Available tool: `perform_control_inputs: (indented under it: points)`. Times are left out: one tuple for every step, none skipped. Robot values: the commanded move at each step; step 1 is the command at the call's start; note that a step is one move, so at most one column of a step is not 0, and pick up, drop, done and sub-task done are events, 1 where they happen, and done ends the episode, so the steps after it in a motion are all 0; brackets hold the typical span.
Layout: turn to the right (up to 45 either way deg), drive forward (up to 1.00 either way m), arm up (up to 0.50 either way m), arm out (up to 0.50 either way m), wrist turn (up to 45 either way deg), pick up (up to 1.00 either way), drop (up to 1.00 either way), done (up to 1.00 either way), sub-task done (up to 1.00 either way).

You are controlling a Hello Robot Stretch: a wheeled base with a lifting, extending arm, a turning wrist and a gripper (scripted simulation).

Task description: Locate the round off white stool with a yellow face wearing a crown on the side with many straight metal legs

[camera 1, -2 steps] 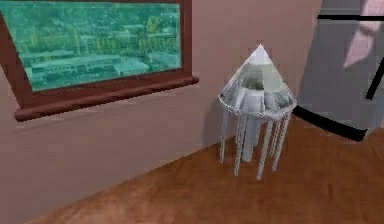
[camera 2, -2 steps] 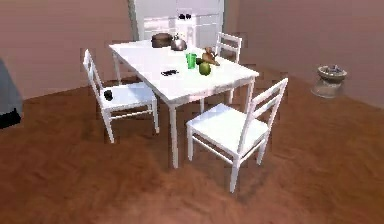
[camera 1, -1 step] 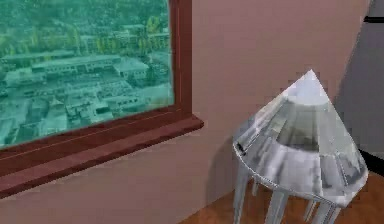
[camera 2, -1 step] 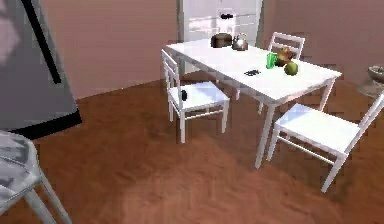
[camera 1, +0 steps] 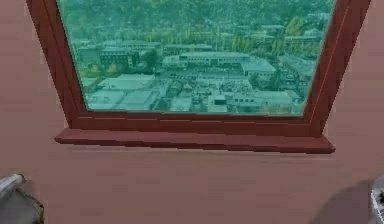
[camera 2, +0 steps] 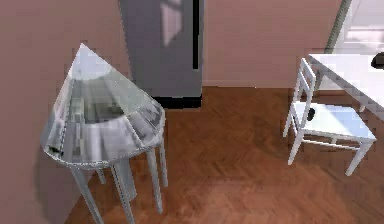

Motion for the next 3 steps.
perform_control_inputs:
  points:
    - [0.0,0.05,0.0,0.0,0.0,0.0,0.0,0.0,0.0]
    - [45.0,0.0,0.0,0.0,0.0,0.0,0.0,0.0,0.0]
    - [24.0,0.0,0.0,0.0,0.0,0.0,0.0,0.0,0.0]
